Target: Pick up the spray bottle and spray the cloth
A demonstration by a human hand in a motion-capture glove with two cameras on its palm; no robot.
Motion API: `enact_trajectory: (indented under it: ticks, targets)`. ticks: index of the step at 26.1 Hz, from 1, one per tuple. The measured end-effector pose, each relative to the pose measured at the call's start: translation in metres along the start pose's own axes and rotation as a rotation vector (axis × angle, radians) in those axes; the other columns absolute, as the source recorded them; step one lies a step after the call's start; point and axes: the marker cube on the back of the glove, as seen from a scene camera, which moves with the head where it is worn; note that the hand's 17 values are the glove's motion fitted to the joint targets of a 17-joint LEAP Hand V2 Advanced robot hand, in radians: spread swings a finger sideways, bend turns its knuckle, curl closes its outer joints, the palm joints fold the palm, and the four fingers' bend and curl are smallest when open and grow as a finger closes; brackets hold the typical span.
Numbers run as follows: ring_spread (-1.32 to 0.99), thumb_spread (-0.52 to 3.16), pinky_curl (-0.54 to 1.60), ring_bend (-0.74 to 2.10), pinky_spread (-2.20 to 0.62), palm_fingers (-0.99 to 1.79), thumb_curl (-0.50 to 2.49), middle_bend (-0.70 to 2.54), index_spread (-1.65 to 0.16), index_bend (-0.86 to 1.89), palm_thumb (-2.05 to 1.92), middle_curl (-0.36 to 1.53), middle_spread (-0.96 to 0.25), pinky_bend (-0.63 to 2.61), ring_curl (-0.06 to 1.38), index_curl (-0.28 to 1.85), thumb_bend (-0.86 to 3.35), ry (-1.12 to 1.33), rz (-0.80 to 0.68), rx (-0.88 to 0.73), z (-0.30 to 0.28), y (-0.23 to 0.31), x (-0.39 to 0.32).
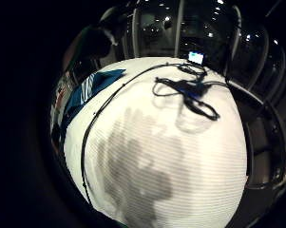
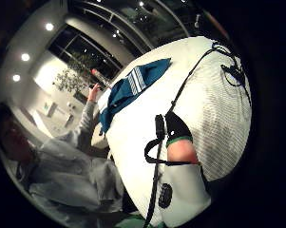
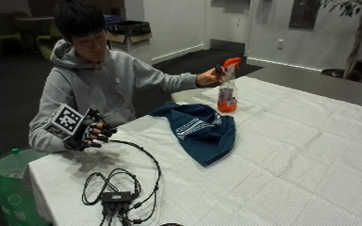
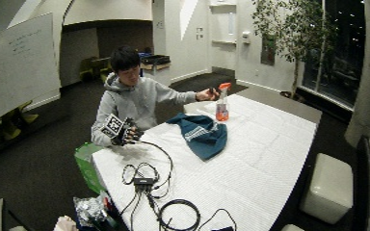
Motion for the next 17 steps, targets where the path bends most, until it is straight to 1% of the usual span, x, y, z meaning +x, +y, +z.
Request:
enact_trajectory:
  ticks: [2, 5, 17]
  targets:
    - [-0.03, 0.91, 0.31, 0.41, 0.19, 0.58, 0.48, 0.32, -0.28, 0.2, 0.78, 0.39, -0.03, 0.29, 0.34, 0.32, -0.02, -0.016, 0.026, 0.023, 0.0, 0.004, 0.01]
    - [-0.03, 0.92, 0.31, 0.39, 0.19, 0.6, 0.48, 0.31, -0.28, 0.19, 0.79, 0.39, -0.03, 0.27, 0.34, 0.33, -0.02, -0.03, 0.027, 0.045, 0.001, 0.003, 0.018]
    - [-0.04, 0.93, 0.32, 0.34, 0.18, 0.65, 0.47, 0.28, -0.27, 0.16, 0.78, 0.4, -0.04, 0.22, 0.34, 0.34, -0.03, -0.049, 0.025, 0.01, 0.009, 0.008, 0.018]
